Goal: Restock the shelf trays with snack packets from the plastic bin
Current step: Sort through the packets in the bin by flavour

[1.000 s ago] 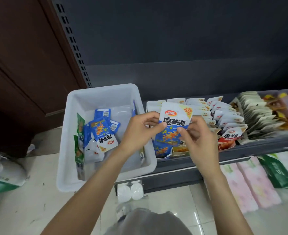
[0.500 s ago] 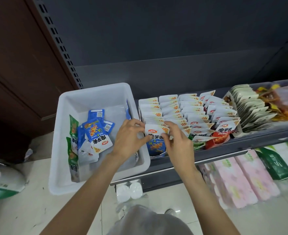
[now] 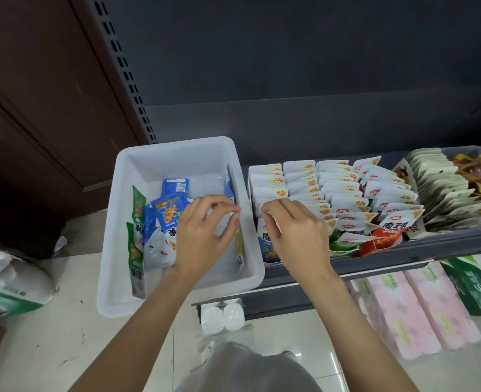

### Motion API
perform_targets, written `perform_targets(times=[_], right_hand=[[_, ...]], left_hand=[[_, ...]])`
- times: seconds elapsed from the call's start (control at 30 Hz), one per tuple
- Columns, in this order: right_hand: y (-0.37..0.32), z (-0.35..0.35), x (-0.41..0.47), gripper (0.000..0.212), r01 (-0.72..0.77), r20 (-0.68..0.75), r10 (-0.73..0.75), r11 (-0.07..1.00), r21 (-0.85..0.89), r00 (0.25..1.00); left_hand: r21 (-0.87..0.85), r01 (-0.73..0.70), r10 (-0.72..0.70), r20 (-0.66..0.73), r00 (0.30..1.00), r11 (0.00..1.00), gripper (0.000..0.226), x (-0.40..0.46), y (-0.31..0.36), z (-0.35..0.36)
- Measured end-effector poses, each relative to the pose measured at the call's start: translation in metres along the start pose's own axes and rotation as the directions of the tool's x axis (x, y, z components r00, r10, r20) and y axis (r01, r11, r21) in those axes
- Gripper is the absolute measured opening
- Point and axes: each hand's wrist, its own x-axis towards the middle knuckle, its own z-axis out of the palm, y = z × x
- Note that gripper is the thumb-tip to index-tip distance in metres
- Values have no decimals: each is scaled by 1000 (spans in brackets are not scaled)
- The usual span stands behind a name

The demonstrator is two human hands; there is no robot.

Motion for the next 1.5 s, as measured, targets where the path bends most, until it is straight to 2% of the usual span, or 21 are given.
perform_targets(times=[0.07,0.17,0.23,0.3,0.37,0.43,0.47,0.57,0.63,0.7,0.8,0.87,0.9,0.97,1.0,1.13,1.2,1.3,1.33,1.4,1.5], right_hand=[[-16,13,8,10,43,43,-49,989,140,998],[-44,53,18,16,12,274,-88,964,265,958],[-63,86,23,24,-78,525,-62,968,240,849],[-80,117,28,38,-159,730,22,980,120,683],[-93,142,28,46,-178,796,117,984,-11,594],[-101,158,26,46,-191,792,178,978,-79,585],[-104,162,26,45,-198,791,189,976,-87,582],[-101,163,29,48,-366,806,235,930,-24,544],[-94,157,34,42,-466,791,264,884,30,551],[-88,147,40,25,-492,755,246,863,115,608],[-78,119,45,12,-459,615,183,826,327,767],[-68,93,47,13,-380,521,112,812,442,846],[-63,77,49,13,-375,498,106,794,479,861],[-50,45,53,11,-441,506,141,716,541,851],[-43,32,54,11,-478,513,166,672,566,842],[-16,-4,51,12,-566,551,227,581,585,803],[-4,-17,45,6,-630,591,259,499,595,764],[14,-37,36,30,-713,626,342,370,596,701],[21,-43,32,34,-722,627,360,389,572,691],[32,-55,23,26,-691,599,365,506,515,713],[41,-70,12,8,-430,420,253,805,409,872]], left_hand=[[52,3,-1,-43,999,999,8,-14,-19,-19],[207,171,-203,146,968,963,22,-39,-55,-37],[312,311,-412,346,843,898,33,-50,-75,-41],[384,419,-566,492,662,823,47,-54,-86,-43],[410,485,-634,539,555,773,57,-55,-92,-41],[399,541,-666,545,510,741,58,-53,-96,-39],[381,557,-668,532,521,738,57,-52,-98,-39],[270,520,-586,405,702,810,47,-52,-104,-41],[150,504,-523,325,788,851,47,-48,-108,-43],[46,483,-472,313,824,875,58,-41,-112,-45],[-17,346,-310,403,861,938,78,-25,-115,-50],[-58,289,-222,503,835,956,78,-12,-107,-57],[-102,344,-226,577,785,933,69,-6,-101,-61],[-218,574,-247,744,622,789,34,2,-81,-66],[-268,663,-240,786,570,699,20,4,-72,-66],[-397,766,-240,788,567,506,22,8,-33,-63],[-420,772,-209,799,563,477,19,11,-16,-57],[-428,752,-210,783,585,502,9,14,7,-43],[-423,740,-229,767,600,522,11,15,14,-37],[-380,682,-267,717,643,625,16,16,25,-22],[-235,414,-188,626,756,880,36,16,35,1]])
